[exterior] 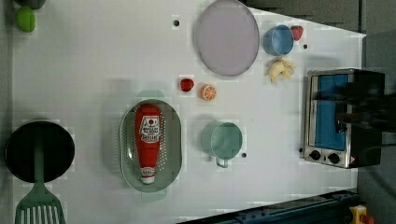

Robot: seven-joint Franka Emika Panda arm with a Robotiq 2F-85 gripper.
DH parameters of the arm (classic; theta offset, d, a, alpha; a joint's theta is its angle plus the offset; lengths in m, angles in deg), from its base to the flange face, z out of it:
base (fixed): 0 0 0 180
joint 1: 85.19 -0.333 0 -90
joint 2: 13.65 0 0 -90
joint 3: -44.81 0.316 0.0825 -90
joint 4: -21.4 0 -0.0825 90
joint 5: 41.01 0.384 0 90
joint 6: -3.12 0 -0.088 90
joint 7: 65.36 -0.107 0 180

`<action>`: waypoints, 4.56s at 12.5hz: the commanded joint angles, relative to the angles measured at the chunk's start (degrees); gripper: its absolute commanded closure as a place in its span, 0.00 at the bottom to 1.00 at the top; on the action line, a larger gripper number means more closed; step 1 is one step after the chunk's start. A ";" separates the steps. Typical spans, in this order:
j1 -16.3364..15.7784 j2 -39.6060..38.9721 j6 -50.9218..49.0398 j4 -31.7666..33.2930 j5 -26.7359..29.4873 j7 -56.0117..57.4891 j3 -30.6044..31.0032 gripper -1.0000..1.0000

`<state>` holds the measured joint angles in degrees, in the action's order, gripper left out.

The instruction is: Pick ketchup from strainer and place it on the table

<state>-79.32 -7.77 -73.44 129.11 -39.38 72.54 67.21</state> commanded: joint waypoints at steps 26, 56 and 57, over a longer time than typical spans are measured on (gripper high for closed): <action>-10.60 -46.63 46.50 8.46 -32.28 -24.08 14.11 0.16; 20.16 -20.77 13.12 1.31 -3.09 22.78 2.21 0.41; 20.27 -20.87 14.08 2.63 -3.09 22.80 0.73 0.41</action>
<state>-57.63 -28.48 -59.39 130.40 -42.44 91.10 66.20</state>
